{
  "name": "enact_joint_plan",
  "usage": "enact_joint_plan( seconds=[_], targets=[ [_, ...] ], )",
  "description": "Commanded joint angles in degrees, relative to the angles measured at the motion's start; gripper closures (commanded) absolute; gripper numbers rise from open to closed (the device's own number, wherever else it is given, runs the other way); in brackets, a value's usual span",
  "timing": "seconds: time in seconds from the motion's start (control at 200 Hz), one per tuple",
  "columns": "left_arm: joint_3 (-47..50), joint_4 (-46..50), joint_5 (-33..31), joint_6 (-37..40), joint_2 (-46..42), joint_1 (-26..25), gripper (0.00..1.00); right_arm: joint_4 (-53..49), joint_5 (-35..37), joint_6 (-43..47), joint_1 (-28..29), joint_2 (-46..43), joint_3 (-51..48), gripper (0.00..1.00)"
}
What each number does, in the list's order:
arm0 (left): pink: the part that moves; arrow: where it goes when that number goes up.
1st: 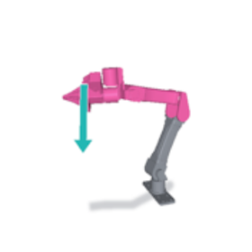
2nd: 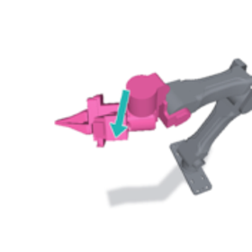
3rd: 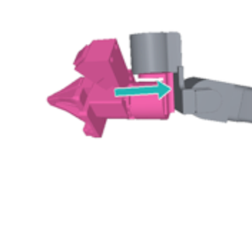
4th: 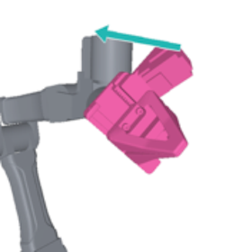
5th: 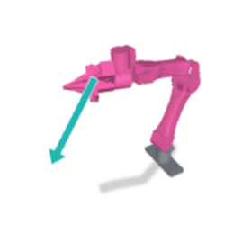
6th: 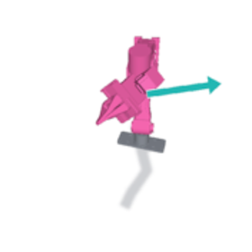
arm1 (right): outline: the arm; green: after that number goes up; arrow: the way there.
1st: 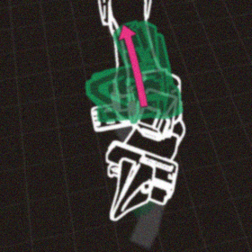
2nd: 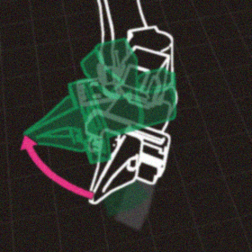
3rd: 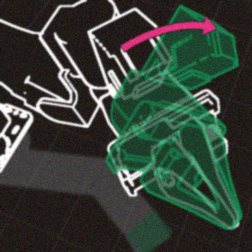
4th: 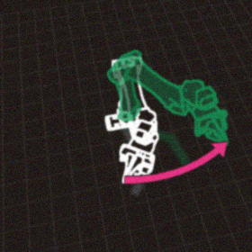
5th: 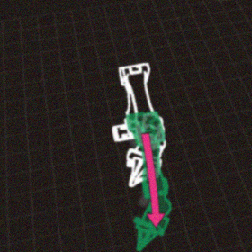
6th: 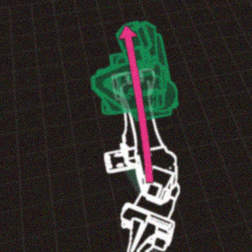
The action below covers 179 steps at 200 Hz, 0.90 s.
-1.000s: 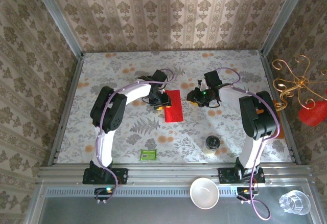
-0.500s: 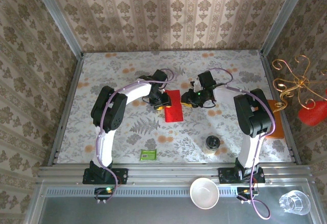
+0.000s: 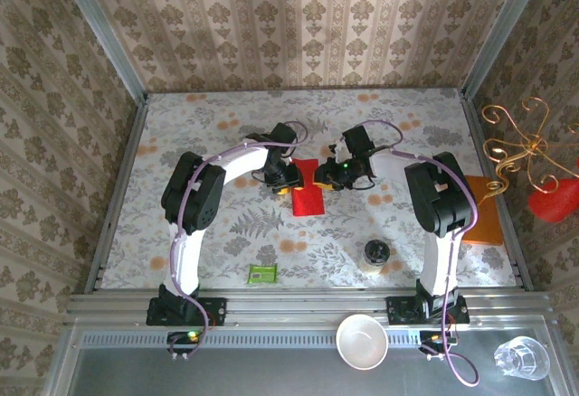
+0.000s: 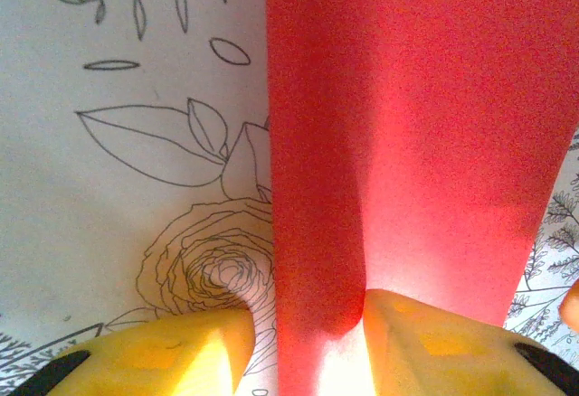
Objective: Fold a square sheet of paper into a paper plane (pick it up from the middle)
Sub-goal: Hold the square sheet of paper at the center of the table.
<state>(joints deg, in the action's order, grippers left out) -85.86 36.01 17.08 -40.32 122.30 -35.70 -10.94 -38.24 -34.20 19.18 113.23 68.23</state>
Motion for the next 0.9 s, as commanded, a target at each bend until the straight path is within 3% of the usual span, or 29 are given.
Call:
enact_joint_plan(
  seconds=[0.0, 0.19, 0.555, 0.89],
  targets=[
    [5.6, -2.4, -1.4, -0.3, 13.0, -2.1, 0.56, -0.9, -2.3, 1.3, 0.7, 1.9, 2.2, 0.74],
    [5.7, -2.4, -1.4, -0.4, 13.3, -2.1, 0.56, -1.3, -2.7, 1.6, 1.0, 4.0, 3.0, 0.77],
    [6.9, -3.2, -1.7, -0.7, 11.9, -2.1, 0.57, -6.3, 4.1, 2.8, -0.9, 7.3, -0.3, 0.86],
    [4.4, -2.9, -2.5, 0.0, -1.6, -0.2, 0.57, -10.9, 8.0, 4.9, -1.0, 10.5, -0.3, 0.89]
  ],
)
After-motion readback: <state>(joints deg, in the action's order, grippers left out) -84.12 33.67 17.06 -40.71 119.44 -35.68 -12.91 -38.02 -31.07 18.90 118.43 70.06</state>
